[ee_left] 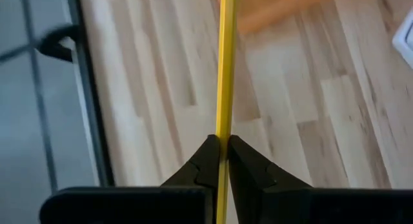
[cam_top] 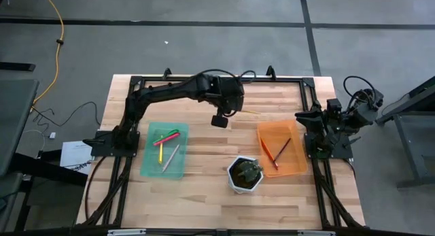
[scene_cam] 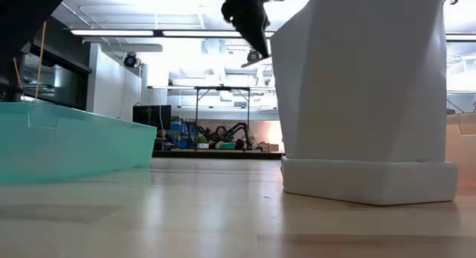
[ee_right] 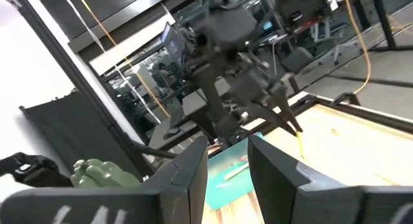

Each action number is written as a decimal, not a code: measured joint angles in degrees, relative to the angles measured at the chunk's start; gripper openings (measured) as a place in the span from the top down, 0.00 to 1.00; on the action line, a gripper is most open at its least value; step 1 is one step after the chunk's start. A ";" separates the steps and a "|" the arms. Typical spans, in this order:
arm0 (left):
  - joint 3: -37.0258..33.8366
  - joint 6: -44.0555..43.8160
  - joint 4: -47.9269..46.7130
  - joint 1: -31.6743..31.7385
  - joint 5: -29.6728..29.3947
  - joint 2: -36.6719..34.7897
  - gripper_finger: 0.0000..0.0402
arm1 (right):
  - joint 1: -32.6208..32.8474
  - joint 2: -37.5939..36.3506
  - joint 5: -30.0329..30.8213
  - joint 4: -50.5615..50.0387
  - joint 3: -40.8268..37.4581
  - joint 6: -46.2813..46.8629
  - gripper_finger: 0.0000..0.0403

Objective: Sort pens & pencils
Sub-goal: Put the yellow pencil into the orange bin

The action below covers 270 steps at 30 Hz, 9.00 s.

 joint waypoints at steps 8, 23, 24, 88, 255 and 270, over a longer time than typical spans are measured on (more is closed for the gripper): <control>9.66 0.24 0.65 -0.10 0.24 -0.14 0.97 | 0.00 0.02 4.05 0.43 0.00 -0.78 0.75; 9.53 -1.94 6.78 -0.10 4.78 -5.29 0.96 | 0.00 1.54 10.22 3.29 0.00 -5.55 0.75; 9.53 -1.98 7.38 -0.10 4.90 -5.46 0.96 | 0.00 2.02 10.50 4.15 0.00 -6.39 0.75; 9.53 -4.27 7.91 -0.10 6.98 -18.84 0.96 | -47.14 55.31 -46.33 7.76 46.42 -28.93 0.74; 9.51 -17.37 -19.72 -0.10 -14.77 -35.28 0.57 | -46.93 -1.99 -62.49 -36.41 -3.41 20.36 1.00; 9.51 -16.90 -20.75 -0.10 -14.80 -35.28 0.57 | -46.93 -2.34 -63.63 -39.03 -5.07 25.77 1.00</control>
